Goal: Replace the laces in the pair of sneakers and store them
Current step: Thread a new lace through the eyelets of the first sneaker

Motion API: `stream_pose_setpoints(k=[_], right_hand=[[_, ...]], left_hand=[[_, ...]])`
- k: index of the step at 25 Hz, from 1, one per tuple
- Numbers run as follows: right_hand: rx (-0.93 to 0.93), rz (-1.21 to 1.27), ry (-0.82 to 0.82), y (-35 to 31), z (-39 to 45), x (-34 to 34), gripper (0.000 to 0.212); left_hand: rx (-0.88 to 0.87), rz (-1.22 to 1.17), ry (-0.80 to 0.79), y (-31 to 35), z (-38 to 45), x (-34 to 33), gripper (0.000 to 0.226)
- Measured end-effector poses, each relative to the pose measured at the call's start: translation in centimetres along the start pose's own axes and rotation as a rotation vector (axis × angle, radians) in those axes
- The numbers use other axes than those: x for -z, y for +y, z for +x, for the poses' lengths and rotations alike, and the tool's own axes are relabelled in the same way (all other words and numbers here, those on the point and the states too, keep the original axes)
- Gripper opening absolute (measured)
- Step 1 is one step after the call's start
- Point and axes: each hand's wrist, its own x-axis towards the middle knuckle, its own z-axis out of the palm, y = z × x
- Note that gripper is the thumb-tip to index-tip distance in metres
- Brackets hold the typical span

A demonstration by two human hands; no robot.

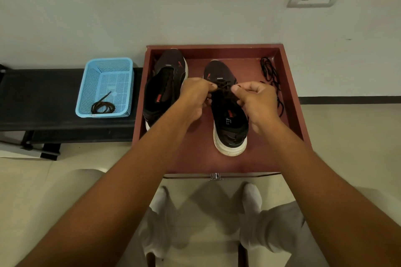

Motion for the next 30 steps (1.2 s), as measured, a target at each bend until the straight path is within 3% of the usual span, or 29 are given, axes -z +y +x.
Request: stream_pose_setpoints(k=[5, 10, 15, 20, 27, 30], right_hand=[[-0.214, 0.167, 0.061, 0.7, -0.8, 1.4, 0.005], [-0.041, -0.211, -0.042, 0.6, -0.1, 2.4, 0.016], [-0.195, -0.037, -0.052, 0.9, 0.1, 2.3, 0.018], [-0.198, -0.053, -0.091, 0.2, 0.1, 2.6, 0.018], [-0.144, -0.202, -0.054, -0.1, -0.4, 2.4, 0.016], [-0.026, -0.474, -0.09, -1.4, -0.9, 3.1, 0.025]], left_hand=[[-0.021, -0.011, 0.09, -2.6, 0.1, 0.7, 0.013], [-0.103, 0.121, 0.041, -2.5, 0.2, 1.6, 0.006], [-0.003, -0.104, 0.044, -2.6, 0.1, 1.5, 0.009], [0.072, -0.175, 0.006, -2.0, -0.1, 1.7, 0.014], [0.057, -0.177, -0.012, -2.3, -0.3, 1.8, 0.013], [0.023, -0.078, -0.052, -2.8, -1.2, 1.7, 0.014]])
